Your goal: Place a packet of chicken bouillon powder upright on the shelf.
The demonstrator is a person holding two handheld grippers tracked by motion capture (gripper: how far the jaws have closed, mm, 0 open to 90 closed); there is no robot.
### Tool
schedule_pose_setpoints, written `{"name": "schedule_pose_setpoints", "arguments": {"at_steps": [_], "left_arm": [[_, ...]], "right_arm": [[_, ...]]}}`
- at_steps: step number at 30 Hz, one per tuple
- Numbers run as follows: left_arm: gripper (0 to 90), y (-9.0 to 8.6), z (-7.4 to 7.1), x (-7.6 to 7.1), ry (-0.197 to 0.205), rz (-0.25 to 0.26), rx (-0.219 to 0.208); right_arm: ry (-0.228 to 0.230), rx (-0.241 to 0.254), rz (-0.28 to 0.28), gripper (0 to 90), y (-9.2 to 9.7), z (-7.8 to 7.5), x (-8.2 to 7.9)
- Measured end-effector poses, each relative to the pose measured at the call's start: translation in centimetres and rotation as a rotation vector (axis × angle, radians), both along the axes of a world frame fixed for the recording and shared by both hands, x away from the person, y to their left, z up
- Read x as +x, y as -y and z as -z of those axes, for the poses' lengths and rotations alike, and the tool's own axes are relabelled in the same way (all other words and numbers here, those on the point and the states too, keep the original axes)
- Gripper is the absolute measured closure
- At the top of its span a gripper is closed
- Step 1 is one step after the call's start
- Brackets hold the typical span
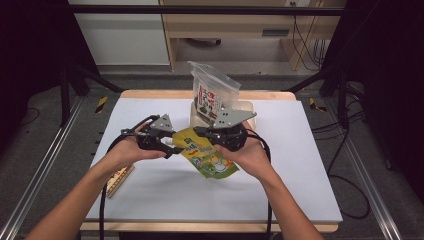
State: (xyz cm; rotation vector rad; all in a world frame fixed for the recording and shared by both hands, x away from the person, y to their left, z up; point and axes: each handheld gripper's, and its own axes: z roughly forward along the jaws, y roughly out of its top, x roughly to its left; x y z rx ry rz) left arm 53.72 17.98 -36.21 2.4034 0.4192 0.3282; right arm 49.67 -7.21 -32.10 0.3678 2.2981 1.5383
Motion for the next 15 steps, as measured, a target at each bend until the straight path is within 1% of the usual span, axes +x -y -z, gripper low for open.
{"name": "schedule_pose_setpoints", "arguments": {"at_steps": [1, 3, 6, 9, 10, 13, 14, 15], "left_arm": [[43.9, 0.0, 0.0, 0.1, -0.006, 0.006, -0.002], [47.6, 0.2, 0.1, 0.2, -0.018, 0.016, 0.001], [53.1, 0.4, 0.2, 0.2, -0.017, 0.022, 0.008], [61.9, 0.4, -0.1, 0.1, -0.033, 0.039, 0.009], [64.0, 0.4, -0.2, 0.0, -0.028, 0.047, 0.013], [68.4, 0.8, -0.5, -0.3, -0.021, 0.064, 0.026], [68.6, 0.9, -0.6, -0.4, -0.02, 0.063, 0.023], [68.8, 1.0, -0.8, -0.5, -0.024, 0.061, 0.03]], "right_arm": [[-0.001, 0.002, -0.001, 90.0, 0.0, 0.0, 0.0], [-0.004, 0.005, -0.007, 90.0, 0.1, 0.0, -0.1], [-0.002, 0.003, -0.005, 90.0, 0.2, 0.0, -0.3], [-0.004, 0.0, 0.001, 90.0, 0.5, 0.0, -0.3], [-0.006, 0.0, 0.003, 90.0, 0.7, 0.0, -0.3], [-0.006, -0.01, 0.009, 90.0, 0.9, -0.1, -0.3], [-0.006, -0.013, 0.01, 90.0, 1.1, -0.2, -0.4], [-0.006, -0.016, 0.013, 90.0, 1.2, -0.2, -0.4]]}}
